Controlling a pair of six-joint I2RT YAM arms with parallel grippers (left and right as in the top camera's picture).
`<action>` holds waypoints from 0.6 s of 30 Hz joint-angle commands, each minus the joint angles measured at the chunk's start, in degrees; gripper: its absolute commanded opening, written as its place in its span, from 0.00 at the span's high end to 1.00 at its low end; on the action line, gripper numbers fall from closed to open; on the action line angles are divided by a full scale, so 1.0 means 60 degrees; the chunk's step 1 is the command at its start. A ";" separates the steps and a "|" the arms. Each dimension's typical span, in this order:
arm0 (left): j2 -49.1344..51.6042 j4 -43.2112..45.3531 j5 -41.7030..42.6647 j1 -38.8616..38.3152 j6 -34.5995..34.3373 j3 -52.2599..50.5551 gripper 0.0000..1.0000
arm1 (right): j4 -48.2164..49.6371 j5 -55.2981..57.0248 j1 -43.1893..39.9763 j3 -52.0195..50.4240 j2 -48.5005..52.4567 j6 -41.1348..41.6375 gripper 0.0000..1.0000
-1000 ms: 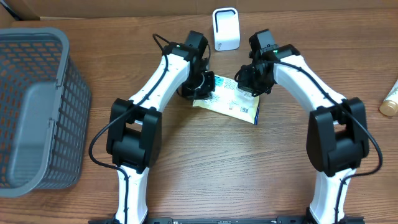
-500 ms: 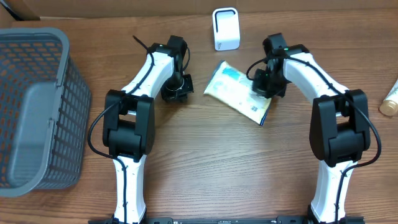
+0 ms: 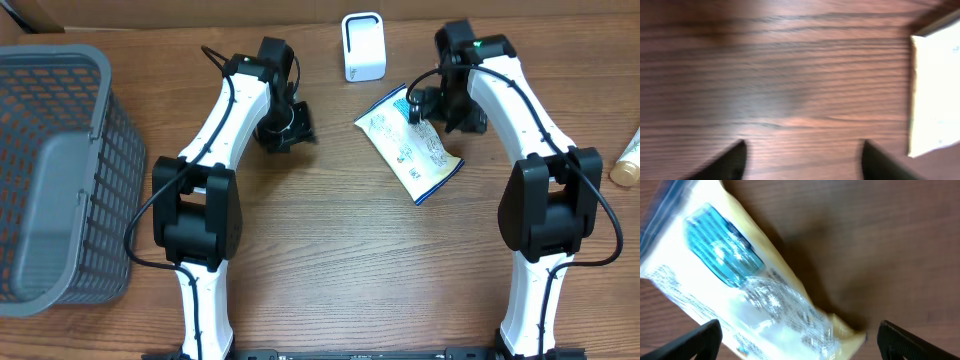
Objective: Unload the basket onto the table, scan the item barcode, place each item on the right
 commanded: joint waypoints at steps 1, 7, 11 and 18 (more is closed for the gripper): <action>-0.0175 -0.0011 0.0703 -0.0186 0.0062 0.0120 0.15 | 0.0361 -0.0095 -0.0248 0.0076 0.0069 -0.1399 0.00; -0.0175 -0.0255 0.0656 -0.0350 0.0066 0.0120 0.00 | 0.1027 -0.2714 -0.1096 -0.0525 0.0426 -0.2940 0.00; -0.0175 -0.0222 0.0659 -0.0350 0.0058 0.0120 0.00 | 0.1147 -0.4204 -0.1621 -0.0801 0.0729 -0.3581 0.00; -0.0175 -0.0178 0.0663 -0.0353 0.0025 0.0120 0.00 | 0.1344 -0.6120 -0.1741 -0.1632 0.0925 -0.4761 0.03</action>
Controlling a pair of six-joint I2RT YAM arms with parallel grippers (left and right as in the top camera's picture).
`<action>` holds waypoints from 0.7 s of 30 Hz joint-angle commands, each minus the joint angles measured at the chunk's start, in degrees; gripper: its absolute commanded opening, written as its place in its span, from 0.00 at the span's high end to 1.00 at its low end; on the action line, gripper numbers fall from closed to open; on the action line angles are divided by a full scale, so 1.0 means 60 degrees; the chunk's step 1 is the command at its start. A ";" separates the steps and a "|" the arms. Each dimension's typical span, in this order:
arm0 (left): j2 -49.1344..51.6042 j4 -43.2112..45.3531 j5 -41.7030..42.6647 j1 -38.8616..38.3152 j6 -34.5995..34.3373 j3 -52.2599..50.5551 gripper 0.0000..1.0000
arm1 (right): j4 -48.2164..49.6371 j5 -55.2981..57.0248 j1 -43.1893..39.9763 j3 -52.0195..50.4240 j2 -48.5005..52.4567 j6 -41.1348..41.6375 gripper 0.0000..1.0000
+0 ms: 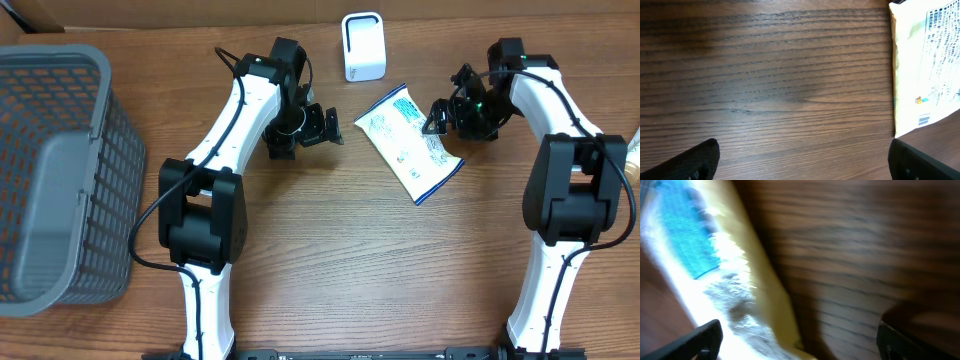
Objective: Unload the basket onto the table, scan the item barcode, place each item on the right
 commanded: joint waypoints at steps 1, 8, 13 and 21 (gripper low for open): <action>-0.0153 0.0040 0.0142 -0.0022 0.0073 0.0113 0.00 | 0.0182 -0.1432 0.0273 -0.0463 0.0076 -0.0732 0.05; -0.0153 -0.0007 0.0175 -0.0069 0.0113 0.0113 0.00 | 0.0980 -0.1410 0.0925 -0.1453 0.0080 -0.0361 0.28; -0.0146 0.0004 0.0171 -0.0146 0.0113 0.0113 0.12 | 0.1184 -0.0980 0.1158 -0.1523 0.0080 0.0616 0.94; -0.0146 0.0047 0.0153 -0.0404 0.0113 0.0113 0.18 | 0.0688 -0.1100 0.1024 -0.0987 -0.0058 0.1650 0.96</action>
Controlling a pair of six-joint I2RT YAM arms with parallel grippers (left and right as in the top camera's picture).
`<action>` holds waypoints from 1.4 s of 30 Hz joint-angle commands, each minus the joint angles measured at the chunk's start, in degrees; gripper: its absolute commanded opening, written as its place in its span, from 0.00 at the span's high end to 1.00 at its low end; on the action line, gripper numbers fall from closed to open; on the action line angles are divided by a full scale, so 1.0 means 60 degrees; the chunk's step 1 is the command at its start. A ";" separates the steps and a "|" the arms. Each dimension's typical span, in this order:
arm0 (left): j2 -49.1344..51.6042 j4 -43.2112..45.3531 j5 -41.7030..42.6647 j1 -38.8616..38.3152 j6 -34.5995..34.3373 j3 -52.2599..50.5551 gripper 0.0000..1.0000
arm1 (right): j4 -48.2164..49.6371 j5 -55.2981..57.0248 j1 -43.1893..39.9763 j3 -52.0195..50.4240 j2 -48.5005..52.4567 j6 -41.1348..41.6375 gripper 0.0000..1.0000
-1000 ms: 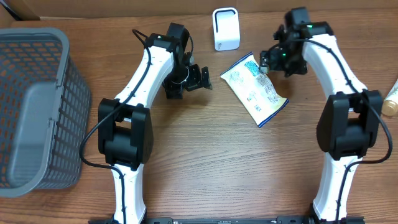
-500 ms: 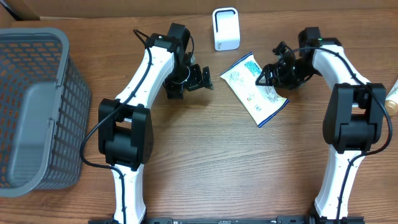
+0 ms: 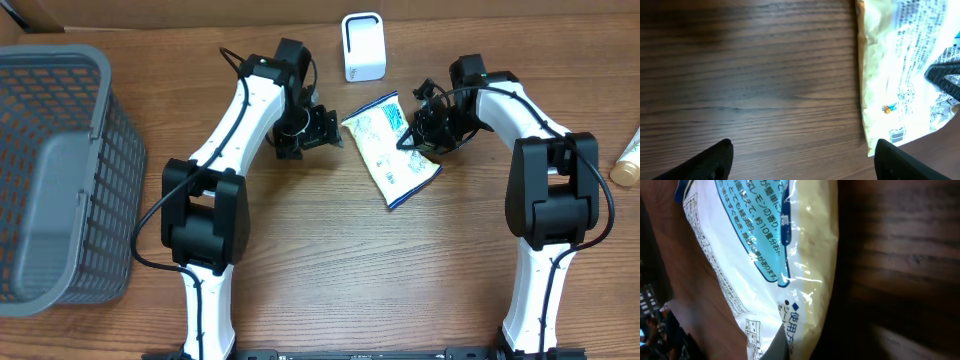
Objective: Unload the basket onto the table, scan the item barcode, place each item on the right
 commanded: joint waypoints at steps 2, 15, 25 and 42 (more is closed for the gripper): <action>-0.0146 0.0106 0.0102 -0.0262 0.0113 0.0113 0.17 | -0.1129 0.0947 -0.0233 0.0871 -0.0160 0.0535 0.96; -0.0146 0.0437 0.0106 -0.0372 -0.0076 0.0113 0.22 | -0.5300 0.9504 0.0659 0.2772 -0.1639 0.5268 0.96; -0.0146 0.0430 0.0106 -0.0372 -0.0076 0.0113 0.25 | -0.6211 1.1508 0.1574 0.2575 -0.1621 0.7216 0.95; -0.0146 0.0386 0.0106 -0.0346 -0.0076 0.0113 0.25 | -0.4102 0.8036 0.2677 0.0827 -0.1621 0.7096 0.80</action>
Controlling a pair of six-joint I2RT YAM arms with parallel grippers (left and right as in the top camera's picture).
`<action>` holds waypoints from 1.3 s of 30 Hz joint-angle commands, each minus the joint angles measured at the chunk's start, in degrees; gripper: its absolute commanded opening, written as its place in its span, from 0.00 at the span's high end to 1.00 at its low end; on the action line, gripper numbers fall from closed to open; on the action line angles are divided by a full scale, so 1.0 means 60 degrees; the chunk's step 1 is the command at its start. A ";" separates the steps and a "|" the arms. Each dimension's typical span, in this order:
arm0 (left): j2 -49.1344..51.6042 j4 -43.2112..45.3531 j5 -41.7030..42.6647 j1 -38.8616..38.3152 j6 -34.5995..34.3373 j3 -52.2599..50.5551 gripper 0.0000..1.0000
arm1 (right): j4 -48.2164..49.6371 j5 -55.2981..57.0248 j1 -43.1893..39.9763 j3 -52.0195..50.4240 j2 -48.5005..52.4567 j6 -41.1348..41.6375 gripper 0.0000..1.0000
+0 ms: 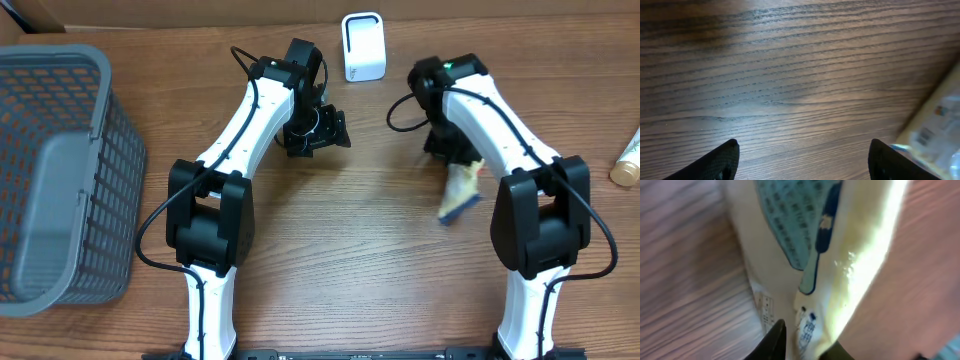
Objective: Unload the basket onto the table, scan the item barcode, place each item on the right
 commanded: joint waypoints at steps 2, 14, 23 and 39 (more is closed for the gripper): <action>-0.0146 -0.0011 0.0106 -0.0055 -0.0033 0.0113 0.24 | 0.0761 -0.2404 0.0798 0.0033 -0.0138 -0.0747 0.77; -0.0146 -0.0117 0.0109 -0.0055 0.0153 0.0113 0.26 | -0.1239 -0.2641 0.0670 0.3173 -0.0142 -0.1902 0.27; 0.0120 0.0579 0.0098 -0.0160 0.0109 0.0051 0.32 | -0.1738 -0.4397 -0.1064 0.4495 -0.0138 -0.3577 0.00; 0.1687 0.2761 0.1603 0.0630 -0.0036 0.0051 0.09 | -0.1413 -0.5013 -0.2186 0.4207 -0.0138 -0.4437 0.00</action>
